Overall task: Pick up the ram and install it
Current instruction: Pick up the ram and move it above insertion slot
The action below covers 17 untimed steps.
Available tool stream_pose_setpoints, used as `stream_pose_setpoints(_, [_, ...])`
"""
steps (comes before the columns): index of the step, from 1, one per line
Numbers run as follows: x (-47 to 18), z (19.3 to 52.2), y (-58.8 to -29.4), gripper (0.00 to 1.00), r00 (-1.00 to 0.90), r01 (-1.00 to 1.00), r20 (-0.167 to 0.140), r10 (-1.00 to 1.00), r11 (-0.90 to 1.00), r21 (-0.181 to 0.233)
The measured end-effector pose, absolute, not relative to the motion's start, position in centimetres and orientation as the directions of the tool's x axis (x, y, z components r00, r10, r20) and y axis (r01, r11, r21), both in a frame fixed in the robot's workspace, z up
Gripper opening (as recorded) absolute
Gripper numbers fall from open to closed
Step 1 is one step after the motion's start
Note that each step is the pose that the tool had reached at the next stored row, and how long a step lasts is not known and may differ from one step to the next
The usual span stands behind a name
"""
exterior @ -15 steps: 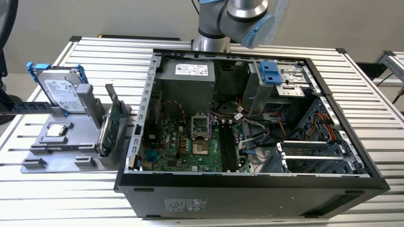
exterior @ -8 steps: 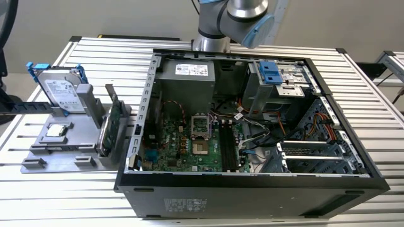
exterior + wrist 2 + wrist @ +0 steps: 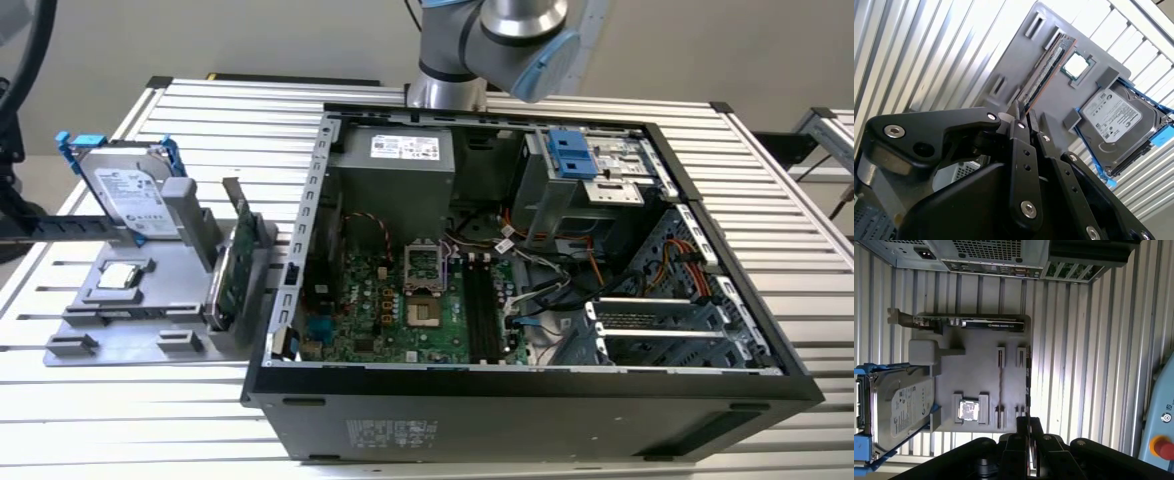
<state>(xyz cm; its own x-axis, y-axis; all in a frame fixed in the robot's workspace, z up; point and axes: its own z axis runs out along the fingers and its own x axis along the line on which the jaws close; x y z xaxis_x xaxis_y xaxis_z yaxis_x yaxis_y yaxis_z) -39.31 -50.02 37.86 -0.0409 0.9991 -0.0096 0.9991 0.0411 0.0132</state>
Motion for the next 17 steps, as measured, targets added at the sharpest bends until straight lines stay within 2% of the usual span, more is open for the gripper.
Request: stream_pose_setpoints(17, [-38.0,39.2,-50.0,0.0,-0.041,0.999,-0.01,0.999,0.041,0.012])
